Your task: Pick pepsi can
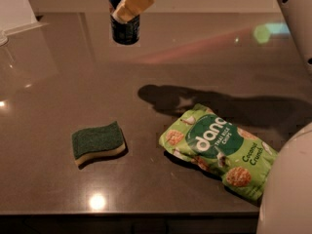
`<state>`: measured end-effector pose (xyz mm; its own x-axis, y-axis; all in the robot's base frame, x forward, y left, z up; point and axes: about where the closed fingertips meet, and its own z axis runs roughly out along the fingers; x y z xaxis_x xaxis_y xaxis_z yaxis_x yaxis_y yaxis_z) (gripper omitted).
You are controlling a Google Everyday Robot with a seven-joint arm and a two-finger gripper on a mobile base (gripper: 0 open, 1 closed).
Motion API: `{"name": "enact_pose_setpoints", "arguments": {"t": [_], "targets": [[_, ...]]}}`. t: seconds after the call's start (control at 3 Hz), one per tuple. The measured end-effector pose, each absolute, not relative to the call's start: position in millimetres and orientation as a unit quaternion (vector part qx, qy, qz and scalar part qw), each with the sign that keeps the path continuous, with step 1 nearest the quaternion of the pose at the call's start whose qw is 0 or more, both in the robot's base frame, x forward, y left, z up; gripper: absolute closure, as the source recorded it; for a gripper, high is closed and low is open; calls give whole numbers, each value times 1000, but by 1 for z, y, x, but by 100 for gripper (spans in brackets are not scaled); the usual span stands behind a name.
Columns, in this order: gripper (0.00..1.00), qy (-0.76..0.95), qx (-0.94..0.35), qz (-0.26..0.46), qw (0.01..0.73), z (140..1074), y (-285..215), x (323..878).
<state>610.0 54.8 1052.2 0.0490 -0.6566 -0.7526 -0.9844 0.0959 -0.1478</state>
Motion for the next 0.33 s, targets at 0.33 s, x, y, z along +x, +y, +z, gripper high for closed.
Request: {"name": "enact_pose_setpoints", "arguments": {"t": [0.33], "targets": [[100,650,-631,231,355,1052,55,610]]}}
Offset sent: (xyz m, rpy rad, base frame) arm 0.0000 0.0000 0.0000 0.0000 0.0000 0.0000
